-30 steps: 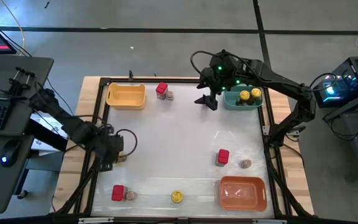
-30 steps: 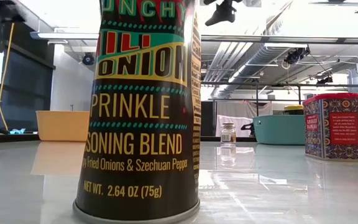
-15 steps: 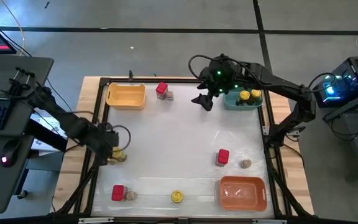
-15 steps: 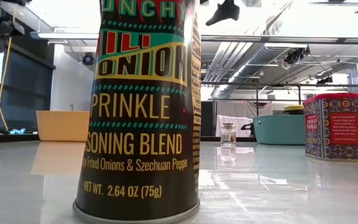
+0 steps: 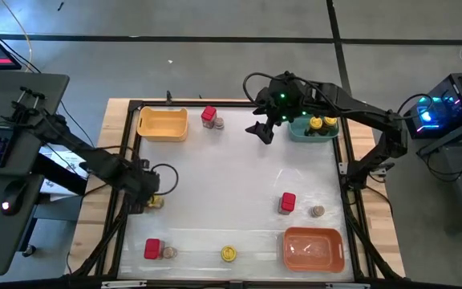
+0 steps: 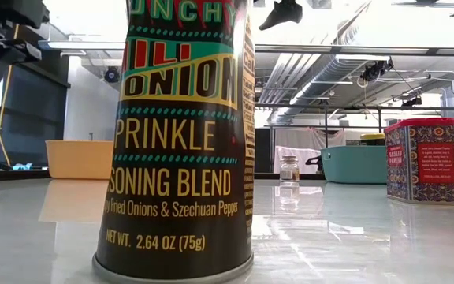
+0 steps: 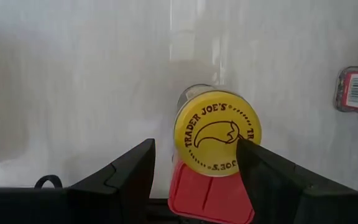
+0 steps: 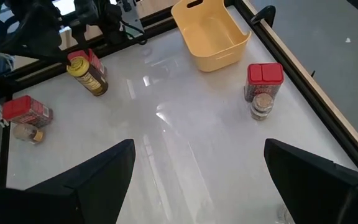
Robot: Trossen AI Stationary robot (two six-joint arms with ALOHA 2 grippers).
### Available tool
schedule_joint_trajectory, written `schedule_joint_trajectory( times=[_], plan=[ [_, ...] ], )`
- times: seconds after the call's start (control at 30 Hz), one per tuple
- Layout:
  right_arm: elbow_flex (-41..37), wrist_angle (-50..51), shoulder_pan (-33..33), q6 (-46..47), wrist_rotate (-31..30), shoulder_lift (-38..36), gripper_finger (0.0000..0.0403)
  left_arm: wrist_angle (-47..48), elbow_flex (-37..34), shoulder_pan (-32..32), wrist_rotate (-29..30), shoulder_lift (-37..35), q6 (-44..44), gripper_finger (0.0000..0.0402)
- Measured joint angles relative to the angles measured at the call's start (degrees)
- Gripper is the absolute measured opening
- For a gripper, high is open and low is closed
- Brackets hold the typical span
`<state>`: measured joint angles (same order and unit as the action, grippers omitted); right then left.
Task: Sort spices by type
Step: Put the left yellow seasoning bottle into the green bin
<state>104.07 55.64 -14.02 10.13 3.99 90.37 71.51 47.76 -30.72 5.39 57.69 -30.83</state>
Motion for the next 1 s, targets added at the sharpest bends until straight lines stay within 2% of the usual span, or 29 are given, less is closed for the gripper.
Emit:
schedule_joint_trajectory(
  times=[0.23,0.57,1.0],
  plan=[
    [0.00,0.13,0.00,-1.53,0.02,0.00,0.0353,-3.13,-0.02,0.00,-3.88,0.51,-0.47,0.0214],
    [0.00,0.26,-0.02,-2.64,0.02,0.00,0.0353,-2.19,0.01,0.00,-1.68,0.49,0.60,0.0214],
    [0.00,0.24,-0.20,-2.64,0.02,0.00,0.0353,-1.80,4.20,-0.49,-3.17,0.86,2.56,0.0214]
  ],
)
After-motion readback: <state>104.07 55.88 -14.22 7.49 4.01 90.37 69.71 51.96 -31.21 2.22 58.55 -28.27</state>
